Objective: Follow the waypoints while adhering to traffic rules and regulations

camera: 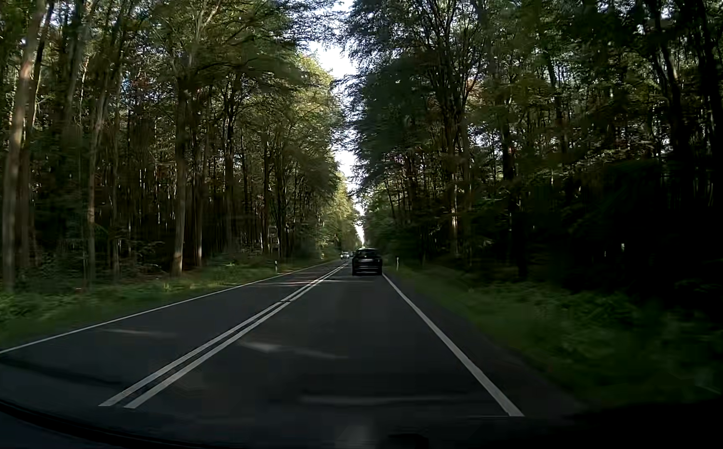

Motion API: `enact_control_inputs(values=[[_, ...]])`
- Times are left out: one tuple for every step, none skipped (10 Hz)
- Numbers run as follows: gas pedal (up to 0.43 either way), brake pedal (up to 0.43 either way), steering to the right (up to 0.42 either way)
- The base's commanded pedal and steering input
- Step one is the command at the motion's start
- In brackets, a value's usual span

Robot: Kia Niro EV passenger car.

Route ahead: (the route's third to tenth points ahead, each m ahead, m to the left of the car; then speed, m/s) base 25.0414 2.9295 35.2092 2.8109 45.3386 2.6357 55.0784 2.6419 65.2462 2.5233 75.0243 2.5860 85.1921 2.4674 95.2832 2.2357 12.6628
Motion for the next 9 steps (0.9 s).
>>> enact_control_inputs(values=[[0.000, 0.006, -0.003], [0.000, 0.006, -0.003], [0.000, 0.012, -0.003], [0.000, 0.012, -0.003], [0.000, 0.012, -0.003], [0.000, 0.006, -0.003], [0.000, 0.000, -0.003], [0.000, 0.000, -0.003], [0.000, 0.000, -0.003]])
